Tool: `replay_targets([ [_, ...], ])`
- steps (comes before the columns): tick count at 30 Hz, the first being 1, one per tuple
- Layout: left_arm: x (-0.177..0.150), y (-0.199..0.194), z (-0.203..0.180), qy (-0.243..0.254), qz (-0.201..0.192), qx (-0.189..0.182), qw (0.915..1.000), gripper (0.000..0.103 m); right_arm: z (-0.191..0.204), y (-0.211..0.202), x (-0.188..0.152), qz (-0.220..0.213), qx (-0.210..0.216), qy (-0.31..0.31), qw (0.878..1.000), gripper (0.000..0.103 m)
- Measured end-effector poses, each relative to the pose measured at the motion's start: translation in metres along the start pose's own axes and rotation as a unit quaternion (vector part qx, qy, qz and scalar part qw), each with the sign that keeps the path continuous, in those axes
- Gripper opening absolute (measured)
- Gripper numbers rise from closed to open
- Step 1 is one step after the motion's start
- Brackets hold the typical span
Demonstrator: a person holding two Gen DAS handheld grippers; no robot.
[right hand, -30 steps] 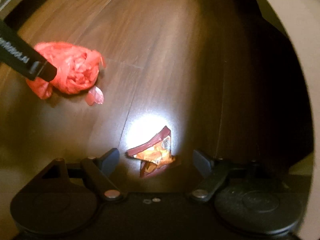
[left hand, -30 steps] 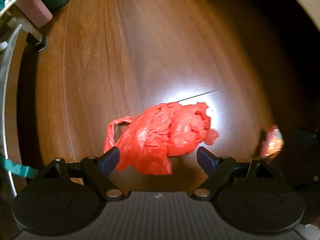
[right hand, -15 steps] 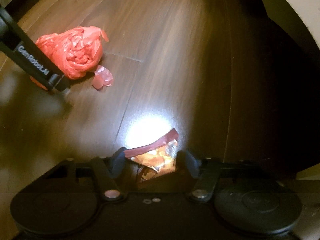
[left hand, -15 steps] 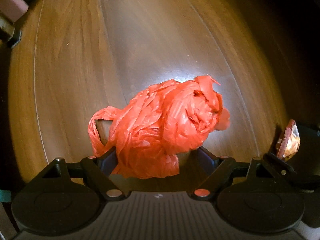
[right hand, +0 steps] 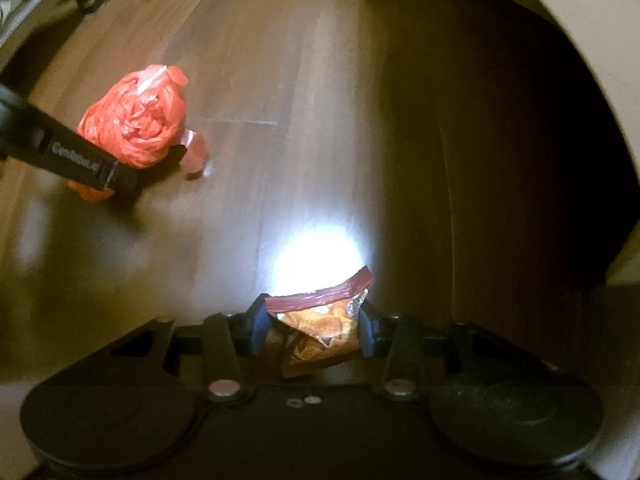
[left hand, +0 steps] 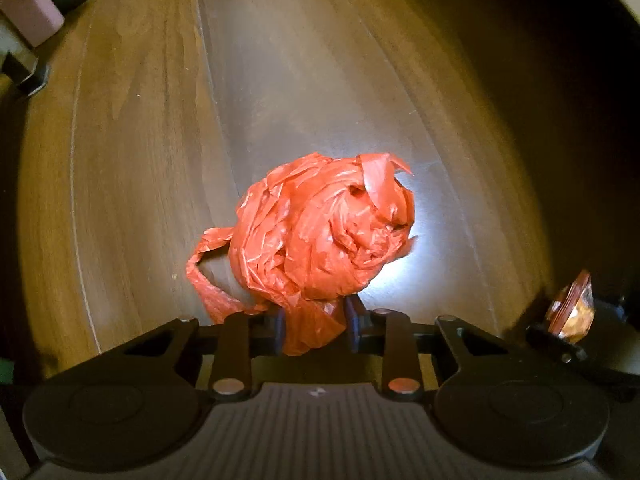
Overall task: Collect trash
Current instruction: 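Grasp the red plastic bag with the left tool while the right tool grasps the snack packet, then carry the red bag and snack packet up over the wastebasket with both tools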
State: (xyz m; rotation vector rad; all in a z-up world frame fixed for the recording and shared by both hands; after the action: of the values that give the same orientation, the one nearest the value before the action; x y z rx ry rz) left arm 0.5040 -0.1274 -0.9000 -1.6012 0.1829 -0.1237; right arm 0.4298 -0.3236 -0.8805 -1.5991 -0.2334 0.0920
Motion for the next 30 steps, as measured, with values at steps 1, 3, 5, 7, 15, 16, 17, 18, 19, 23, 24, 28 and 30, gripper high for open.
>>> replay_targets([
  [1, -0.004, -0.007, -0.002, -0.001, -0.001, 0.001, 1.0, 0.026, 0.001, -0.008, -0.005, -0.002, 0.001, 0.007, 1.0, 0.042],
  [3, -0.013, -0.024, -0.004, -0.006, -0.002, 0.002, 1.0, 0.026, 0.005, -0.027, -0.013, -0.006, 0.005, 0.017, 1.0, 0.042],
  [5, -0.025, -0.046, -0.007, -0.014, -0.005, -0.003, 0.9999, 0.026, 0.008, -0.051, -0.02, -0.014, 0.007, 0.021, 1.0, 0.041],
  [7, -0.035, -0.067, -0.01, -0.017, -0.007, -0.008, 0.9998, 0.026, 0.011, -0.08, -0.026, -0.022, 0.013, 0.026, 0.999, 0.041],
  [15, -0.08, -0.19, -0.011, -0.04, -0.016, -0.021, 0.9988, 0.026, 0.015, -0.228, -0.042, -0.047, 0.023, 0.047, 0.998, 0.037],
  [16, -0.086, -0.21, -0.01, -0.042, -0.02, -0.024, 0.9986, 0.026, 0.02, -0.244, -0.044, -0.05, 0.025, 0.049, 0.997, 0.036],
  [17, -0.092, -0.233, -0.01, -0.042, -0.025, -0.022, 0.9986, 0.026, 0.02, -0.264, -0.045, -0.053, 0.027, 0.05, 0.997, 0.036],
  [18, -0.096, -0.252, -0.011, -0.044, -0.029, -0.021, 0.9984, 0.026, 0.018, -0.28, -0.048, -0.056, 0.027, 0.05, 0.997, 0.036],
  [19, -0.099, -0.271, -0.01, -0.049, -0.032, -0.025, 0.998, 0.026, 0.018, -0.299, -0.048, -0.061, 0.027, 0.05, 0.997, 0.035],
  [23, -0.113, -0.357, -0.006, -0.059, -0.047, -0.039, 0.9964, 0.026, 0.021, -0.384, -0.052, -0.079, 0.032, 0.047, 0.995, 0.035],
  [24, -0.118, -0.383, -0.005, -0.059, -0.053, -0.042, 0.996, 0.026, 0.026, -0.395, -0.048, -0.083, 0.033, 0.045, 0.995, 0.035],
  [28, -0.136, -0.467, -0.006, -0.058, -0.074, -0.058, 0.9938, 0.026, 0.03, -0.476, -0.046, -0.101, 0.038, 0.03, 0.994, 0.035],
  [30, -0.145, -0.508, -0.002, -0.054, -0.084, -0.065, 0.9929, 0.026, 0.036, -0.52, -0.047, -0.112, 0.034, 0.017, 0.993, 0.035],
])
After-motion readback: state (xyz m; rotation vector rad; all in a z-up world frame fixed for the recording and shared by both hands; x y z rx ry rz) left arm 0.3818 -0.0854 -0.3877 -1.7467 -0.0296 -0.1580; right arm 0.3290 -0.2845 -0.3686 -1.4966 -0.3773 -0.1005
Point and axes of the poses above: each gripper's, at about its wrist camera, not at the fingertips, and y roughly the way its jaws point, z to its left, x to its top, the point moved 5 cm from there along y, roughly the way its jaws point, and after that the axes turned 12 degrees about z, right-handed, at the moved point
